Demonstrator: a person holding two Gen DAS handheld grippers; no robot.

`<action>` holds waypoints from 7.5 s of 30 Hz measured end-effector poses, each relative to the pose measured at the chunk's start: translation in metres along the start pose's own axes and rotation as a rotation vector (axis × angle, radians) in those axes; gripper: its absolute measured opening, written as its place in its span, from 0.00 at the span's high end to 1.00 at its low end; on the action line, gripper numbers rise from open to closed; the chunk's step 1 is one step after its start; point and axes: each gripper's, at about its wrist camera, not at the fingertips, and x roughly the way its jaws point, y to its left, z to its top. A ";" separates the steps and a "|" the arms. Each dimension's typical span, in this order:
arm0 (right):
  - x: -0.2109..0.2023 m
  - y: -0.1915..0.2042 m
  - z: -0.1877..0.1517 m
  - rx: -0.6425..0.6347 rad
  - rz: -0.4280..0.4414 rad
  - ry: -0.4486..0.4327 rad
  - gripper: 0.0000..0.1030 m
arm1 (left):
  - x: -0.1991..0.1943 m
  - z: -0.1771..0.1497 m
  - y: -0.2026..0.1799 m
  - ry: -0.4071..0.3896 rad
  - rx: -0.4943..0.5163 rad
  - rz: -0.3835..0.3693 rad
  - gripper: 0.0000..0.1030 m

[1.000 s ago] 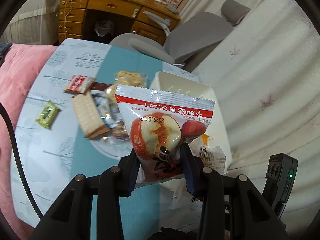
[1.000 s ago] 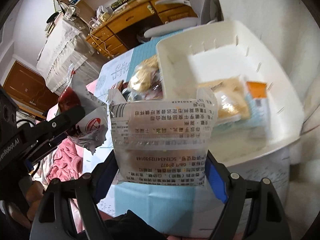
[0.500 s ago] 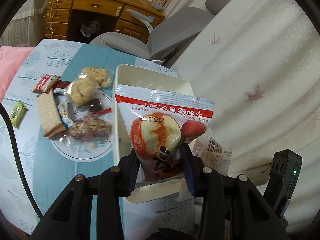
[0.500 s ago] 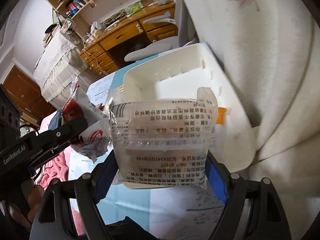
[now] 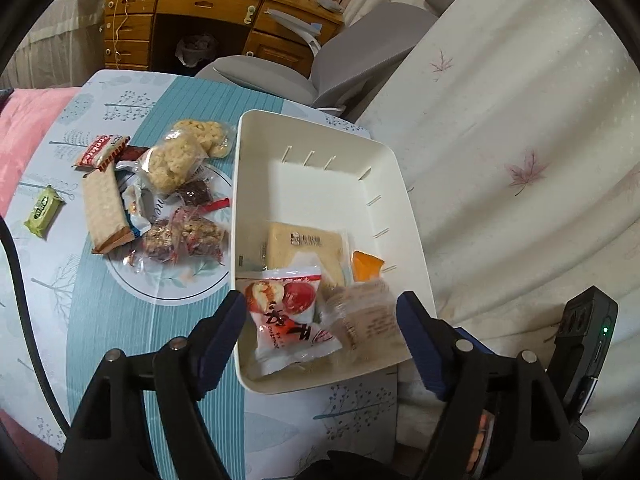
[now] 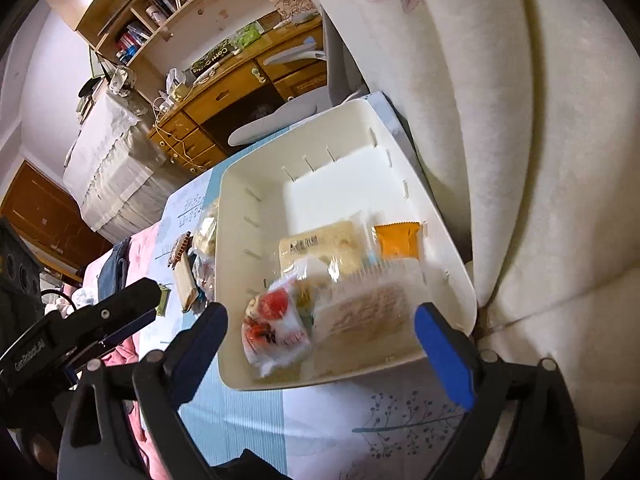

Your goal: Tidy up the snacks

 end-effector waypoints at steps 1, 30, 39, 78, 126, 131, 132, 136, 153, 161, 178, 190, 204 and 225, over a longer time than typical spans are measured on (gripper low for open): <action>0.001 -0.001 -0.001 0.006 0.004 0.006 0.07 | 0.000 -0.001 0.000 0.005 -0.001 0.005 0.26; 0.046 0.066 -0.033 -0.061 -0.009 0.160 0.07 | -0.017 -0.037 0.122 0.105 -0.163 0.244 0.26; 0.062 0.112 -0.035 -0.109 -0.025 0.161 0.07 | -0.031 -0.026 0.175 0.106 -0.199 0.285 0.26; 0.200 0.299 -0.079 -0.613 -0.154 -0.012 0.07 | 0.014 0.072 0.311 0.173 0.123 0.316 0.26; 0.264 0.299 -0.100 -0.777 -0.287 0.157 0.47 | 0.059 0.079 0.340 0.183 0.055 0.297 0.65; 0.254 0.293 -0.105 -0.724 -0.259 0.186 0.47 | 0.049 0.075 0.337 0.175 0.049 0.288 0.65; 0.252 0.291 -0.106 -0.708 -0.249 0.192 0.47 | 0.048 0.075 0.336 0.174 0.049 0.294 0.65; 0.243 0.281 -0.109 -0.594 -0.188 0.229 0.47 | 0.042 0.072 0.335 0.179 0.032 0.304 0.65; 0.153 0.247 -0.101 -0.484 -0.045 0.117 0.47 | -0.007 0.044 0.274 0.136 0.014 0.249 0.65; 0.105 0.227 -0.080 -0.499 -0.007 0.014 0.47 | -0.024 0.038 0.224 0.091 0.048 0.220 0.65; 0.014 0.167 -0.041 -0.475 0.013 -0.158 0.47 | -0.038 0.048 0.096 0.075 0.142 0.070 0.65; -0.023 0.108 0.003 -0.394 0.007 -0.224 0.47 | -0.022 0.063 0.025 0.031 0.167 -0.014 0.65; -0.024 0.060 0.035 -0.337 0.008 -0.198 0.47 | -0.003 0.058 -0.007 0.016 0.136 -0.029 0.65; 0.029 0.067 -0.002 -0.145 0.118 0.063 0.45 | -0.006 -0.001 0.066 0.130 0.027 0.053 0.60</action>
